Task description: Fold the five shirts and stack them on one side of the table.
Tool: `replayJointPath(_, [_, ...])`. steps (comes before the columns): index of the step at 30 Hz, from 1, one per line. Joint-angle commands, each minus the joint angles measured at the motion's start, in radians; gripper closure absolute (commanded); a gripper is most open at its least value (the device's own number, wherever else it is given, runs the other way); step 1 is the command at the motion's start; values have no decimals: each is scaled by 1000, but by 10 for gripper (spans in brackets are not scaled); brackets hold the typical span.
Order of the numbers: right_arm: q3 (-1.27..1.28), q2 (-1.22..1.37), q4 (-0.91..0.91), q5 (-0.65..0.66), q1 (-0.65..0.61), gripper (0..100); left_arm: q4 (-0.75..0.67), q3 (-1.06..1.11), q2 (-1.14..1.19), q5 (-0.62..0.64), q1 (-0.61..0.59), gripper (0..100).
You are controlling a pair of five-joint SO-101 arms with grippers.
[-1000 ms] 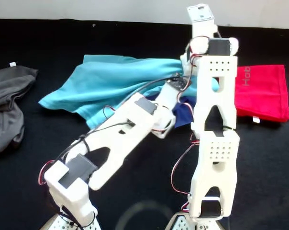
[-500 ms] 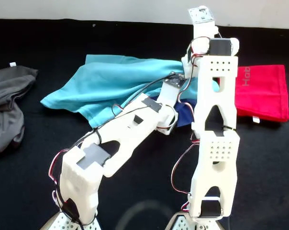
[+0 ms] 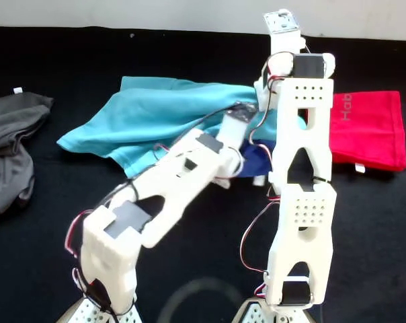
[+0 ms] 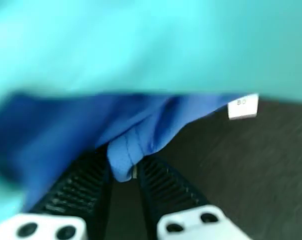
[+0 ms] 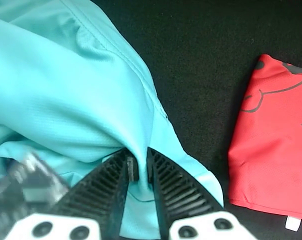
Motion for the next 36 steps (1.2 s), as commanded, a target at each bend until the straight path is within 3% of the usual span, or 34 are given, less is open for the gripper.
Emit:
replayJointPath(1, [-45,-8,-5,8,12,993,11,-27,-119,41,-65,991])
replayJointPath(7, [-50,-16,-5,8,13,993,55,-27,-211,55,-148,991])
replayJointPath(12, [-168,-10,-5,2,42,993,186,-27,-341,100,-239,991])
replayJointPath(19, [-337,-16,5,-21,76,993,327,-36,-565,37,-449,991])
replayJointPath(31, [-515,-27,13,-80,77,993,321,-38,-941,-123,-860,992])
replayJointPath(36, [-503,-160,15,-81,59,993,172,-38,-978,-132,-1127,992])
